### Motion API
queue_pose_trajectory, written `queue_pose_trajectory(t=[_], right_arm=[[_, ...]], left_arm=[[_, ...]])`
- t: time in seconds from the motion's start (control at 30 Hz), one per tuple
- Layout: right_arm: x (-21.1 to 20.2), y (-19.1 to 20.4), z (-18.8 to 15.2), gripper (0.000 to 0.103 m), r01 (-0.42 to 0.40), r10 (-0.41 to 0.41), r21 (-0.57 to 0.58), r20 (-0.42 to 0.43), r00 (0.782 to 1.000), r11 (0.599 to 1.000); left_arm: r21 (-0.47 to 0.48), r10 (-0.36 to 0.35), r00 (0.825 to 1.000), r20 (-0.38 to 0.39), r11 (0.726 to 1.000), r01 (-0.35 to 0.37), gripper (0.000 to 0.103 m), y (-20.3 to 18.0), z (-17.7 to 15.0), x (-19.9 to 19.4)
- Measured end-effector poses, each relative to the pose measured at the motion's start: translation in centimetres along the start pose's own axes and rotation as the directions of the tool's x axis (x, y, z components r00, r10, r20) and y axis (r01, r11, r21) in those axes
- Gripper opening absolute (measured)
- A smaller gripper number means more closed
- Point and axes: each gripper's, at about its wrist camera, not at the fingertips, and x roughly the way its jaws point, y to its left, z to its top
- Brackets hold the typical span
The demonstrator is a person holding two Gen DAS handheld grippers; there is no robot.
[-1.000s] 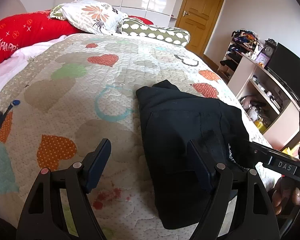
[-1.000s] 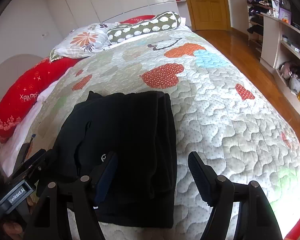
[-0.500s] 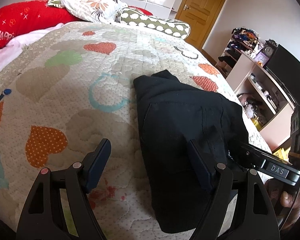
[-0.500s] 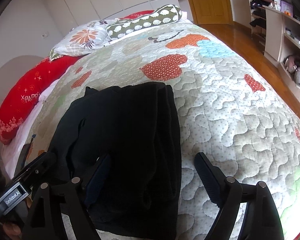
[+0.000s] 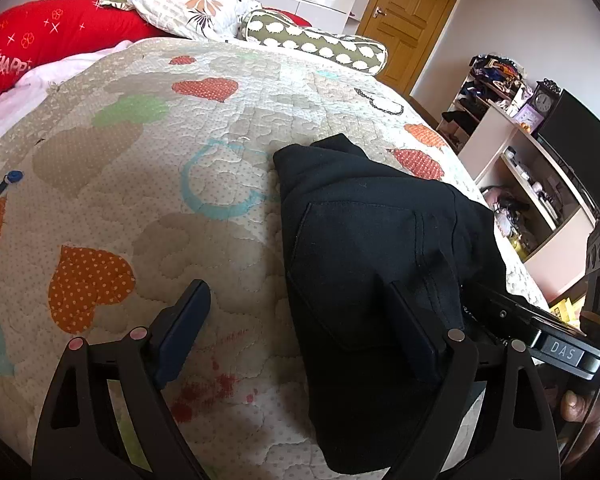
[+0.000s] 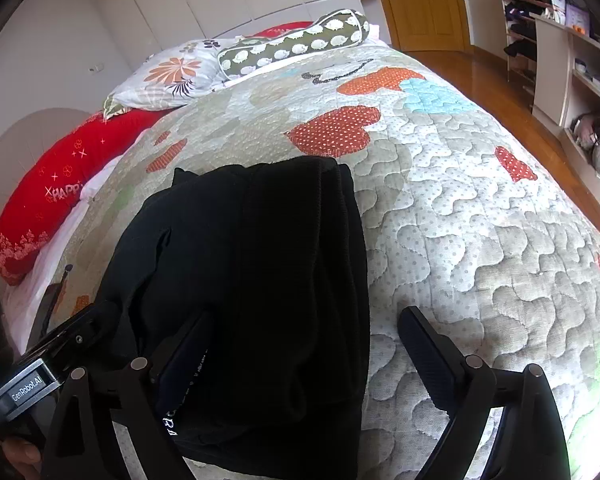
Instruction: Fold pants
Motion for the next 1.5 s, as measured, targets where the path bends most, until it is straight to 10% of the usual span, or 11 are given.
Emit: queue_pose_trajectory(t=[0.77,0.83,0.9,1.17,1.5], right_arm=[[1.2,0.2,2.1,0.096,0.022,-0.022,0.003,-0.028,0.999,1.000],[1.2,0.1,2.2,0.092,0.010,-0.010,0.002,-0.013,1.000,1.000],[1.0,0.3,2.0,0.065,-0.041,0.041,-0.001,0.000,0.999,0.999],[-0.5,0.8,1.9,0.034,-0.080,0.081,-0.028,0.065,0.995,0.996],[-3.0,3.4,4.7,0.024,-0.151,0.163,-0.104,0.127,0.978,0.983]], left_arm=[[0.011,-0.085,0.994,-0.068,0.996,0.086,0.102,-0.6,0.5,1.8],[0.010,-0.091,0.993,-0.075,0.996,0.092,0.102,-0.5,0.6,1.9],[0.017,-0.091,0.993,-0.075,0.996,0.092,0.100,-0.6,0.6,1.8],[0.061,-0.147,0.989,-0.020,0.987,0.148,0.039,-1.7,0.1,0.0],[0.105,-0.162,0.981,0.106,0.983,0.151,0.026,-2.1,3.4,-3.5]])
